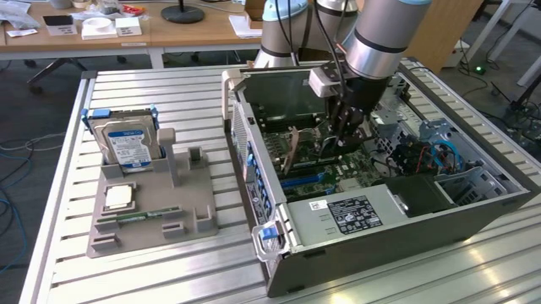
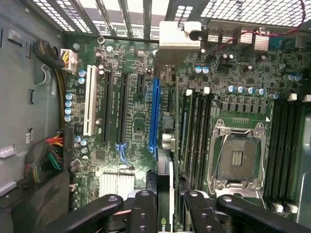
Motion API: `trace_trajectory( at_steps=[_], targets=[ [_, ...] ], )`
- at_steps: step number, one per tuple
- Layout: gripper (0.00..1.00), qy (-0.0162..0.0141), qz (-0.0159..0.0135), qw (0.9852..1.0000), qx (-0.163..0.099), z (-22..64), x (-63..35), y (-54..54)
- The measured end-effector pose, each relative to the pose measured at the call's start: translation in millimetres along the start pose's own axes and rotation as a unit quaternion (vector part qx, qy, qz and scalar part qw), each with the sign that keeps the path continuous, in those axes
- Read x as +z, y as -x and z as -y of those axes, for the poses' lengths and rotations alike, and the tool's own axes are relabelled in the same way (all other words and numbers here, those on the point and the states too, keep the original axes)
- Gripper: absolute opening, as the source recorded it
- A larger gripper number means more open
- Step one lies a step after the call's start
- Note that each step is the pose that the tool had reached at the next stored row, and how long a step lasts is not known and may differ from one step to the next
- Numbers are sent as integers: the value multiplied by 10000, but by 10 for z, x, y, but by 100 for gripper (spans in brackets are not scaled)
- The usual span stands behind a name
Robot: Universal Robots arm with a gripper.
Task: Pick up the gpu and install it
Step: 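Insert the gpu into the slot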
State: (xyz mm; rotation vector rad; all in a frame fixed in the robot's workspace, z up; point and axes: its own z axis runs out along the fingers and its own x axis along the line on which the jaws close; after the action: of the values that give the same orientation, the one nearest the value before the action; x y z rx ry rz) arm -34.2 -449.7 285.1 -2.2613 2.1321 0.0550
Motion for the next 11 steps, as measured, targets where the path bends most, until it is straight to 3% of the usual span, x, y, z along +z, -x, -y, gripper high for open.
trace_trajectory(
  at_steps=[7,11],
  targets=[
    [26,-39,4,10000,-3,-69,71,-14],
    [26,-83,2,10000,-5,-104,112,-15]
  ],
)
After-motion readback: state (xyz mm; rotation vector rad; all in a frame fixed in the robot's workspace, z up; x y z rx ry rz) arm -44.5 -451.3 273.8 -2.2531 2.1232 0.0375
